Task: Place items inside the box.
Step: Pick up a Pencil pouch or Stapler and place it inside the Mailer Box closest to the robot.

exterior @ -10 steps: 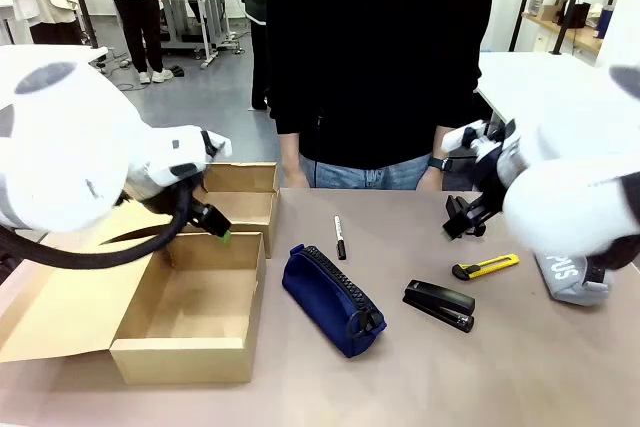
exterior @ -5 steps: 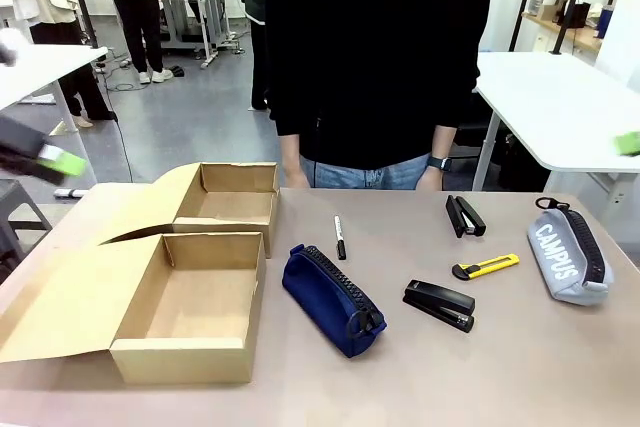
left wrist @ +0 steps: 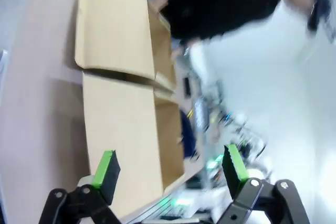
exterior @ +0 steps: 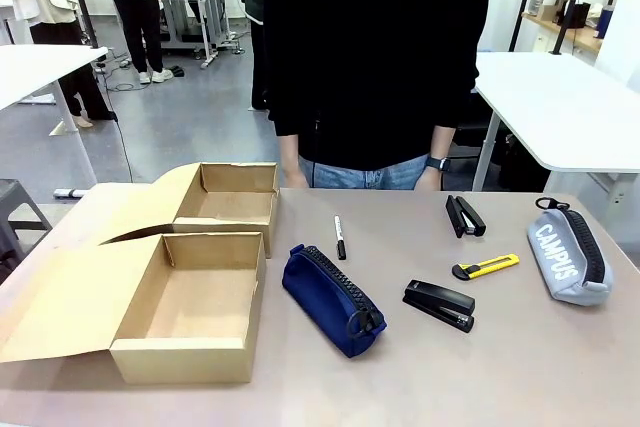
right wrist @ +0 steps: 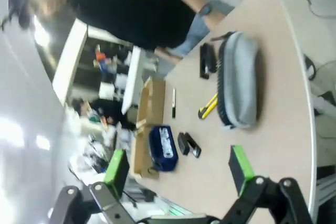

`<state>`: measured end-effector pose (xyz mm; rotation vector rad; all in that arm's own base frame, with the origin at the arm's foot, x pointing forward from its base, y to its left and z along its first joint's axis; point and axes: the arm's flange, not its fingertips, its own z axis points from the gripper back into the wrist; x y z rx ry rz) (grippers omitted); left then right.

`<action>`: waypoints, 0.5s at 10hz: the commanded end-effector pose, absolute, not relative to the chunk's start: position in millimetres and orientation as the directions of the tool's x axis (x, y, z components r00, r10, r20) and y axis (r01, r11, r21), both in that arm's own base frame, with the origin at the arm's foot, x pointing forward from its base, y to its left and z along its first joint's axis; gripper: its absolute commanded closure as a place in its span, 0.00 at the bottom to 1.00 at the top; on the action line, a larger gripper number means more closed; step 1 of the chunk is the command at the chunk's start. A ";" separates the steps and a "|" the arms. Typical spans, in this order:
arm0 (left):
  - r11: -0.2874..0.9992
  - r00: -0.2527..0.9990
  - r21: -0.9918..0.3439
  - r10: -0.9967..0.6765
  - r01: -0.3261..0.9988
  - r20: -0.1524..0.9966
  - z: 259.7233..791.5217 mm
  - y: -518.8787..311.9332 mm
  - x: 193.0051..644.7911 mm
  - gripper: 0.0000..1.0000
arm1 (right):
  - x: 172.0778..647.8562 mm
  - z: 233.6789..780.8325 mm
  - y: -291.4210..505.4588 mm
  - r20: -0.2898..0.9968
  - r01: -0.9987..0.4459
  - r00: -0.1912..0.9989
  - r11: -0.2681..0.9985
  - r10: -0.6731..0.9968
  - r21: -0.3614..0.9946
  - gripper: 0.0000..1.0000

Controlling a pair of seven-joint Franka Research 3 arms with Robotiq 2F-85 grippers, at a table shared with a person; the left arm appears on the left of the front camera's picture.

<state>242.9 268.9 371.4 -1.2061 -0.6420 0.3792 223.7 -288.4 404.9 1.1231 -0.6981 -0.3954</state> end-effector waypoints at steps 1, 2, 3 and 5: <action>0.422 0.804 -0.898 0.486 0.128 0.343 392.7 264.3 240.2 0.00 | 253.1 392.1 -269.0 0.268 -0.012 0.632 0.336 -0.727 0.942 0.00; 0.422 0.804 -0.898 0.486 0.128 0.343 392.7 264.3 240.2 0.00 | 223.7 404.9 -288.4 0.308 -0.052 0.726 0.397 -0.615 0.916 0.00; 0.422 0.804 -0.898 0.486 0.128 0.343 392.7 264.3 240.2 0.00 | 223.7 404.9 -288.4 0.308 -0.052 0.726 0.397 -0.615 0.916 0.00; 0.422 0.804 -0.898 0.486 0.128 0.343 392.7 264.3 240.2 0.00 | 223.7 404.9 -288.4 0.308 -0.052 0.726 0.397 -0.615 0.916 0.00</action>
